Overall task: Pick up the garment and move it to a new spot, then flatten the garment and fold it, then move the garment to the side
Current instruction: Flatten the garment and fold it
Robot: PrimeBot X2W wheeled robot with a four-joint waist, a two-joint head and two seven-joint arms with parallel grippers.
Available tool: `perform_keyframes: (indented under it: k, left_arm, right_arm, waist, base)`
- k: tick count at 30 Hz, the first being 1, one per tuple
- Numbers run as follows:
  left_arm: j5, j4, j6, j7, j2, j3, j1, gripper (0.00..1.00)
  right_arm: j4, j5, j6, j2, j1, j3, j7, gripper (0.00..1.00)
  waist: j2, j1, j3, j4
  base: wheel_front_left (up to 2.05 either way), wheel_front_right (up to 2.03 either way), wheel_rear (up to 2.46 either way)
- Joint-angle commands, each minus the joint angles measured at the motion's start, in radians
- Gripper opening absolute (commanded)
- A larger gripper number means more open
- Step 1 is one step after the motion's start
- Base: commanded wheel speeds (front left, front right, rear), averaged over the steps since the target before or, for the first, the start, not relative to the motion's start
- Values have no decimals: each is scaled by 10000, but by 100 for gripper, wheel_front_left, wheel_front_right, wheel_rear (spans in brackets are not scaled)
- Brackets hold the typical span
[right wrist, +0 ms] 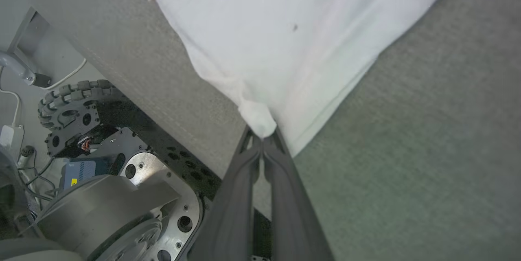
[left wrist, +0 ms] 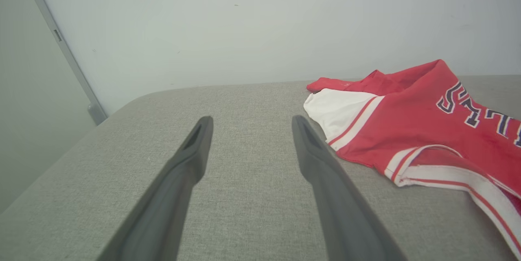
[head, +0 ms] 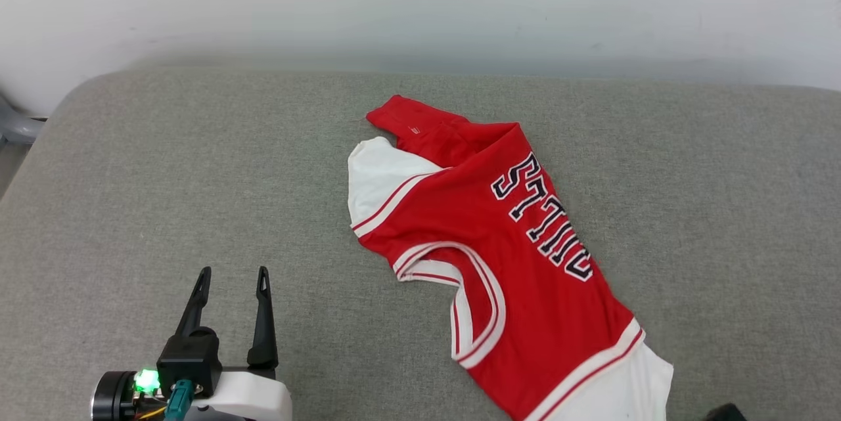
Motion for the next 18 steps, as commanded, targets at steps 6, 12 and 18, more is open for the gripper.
perform_keyframes:
  k: [6,12,18]
  left_arm:
    - [53,24,-37,-26,31,99,120,100]
    - [80,-4,-13,-26,27,109,290,100]
    - [103,-49,-41,-26,61,115,285,100]
  right_arm:
    - [773,-369,-15,376,60,-534,-629,100]
    - [619,-982,-10,429,-170,-1801,-1237,100]
    - [-401,-1256,-9,390,-418,-3224,-1203,100]
  waist:
    - [-1,1,-51,-89]
    - [-1,1,-228,-176]
    - [-1,1,-302,-113]
  base:
    - [0,0,0]
    - [0,0,0]
    - [0,0,0]
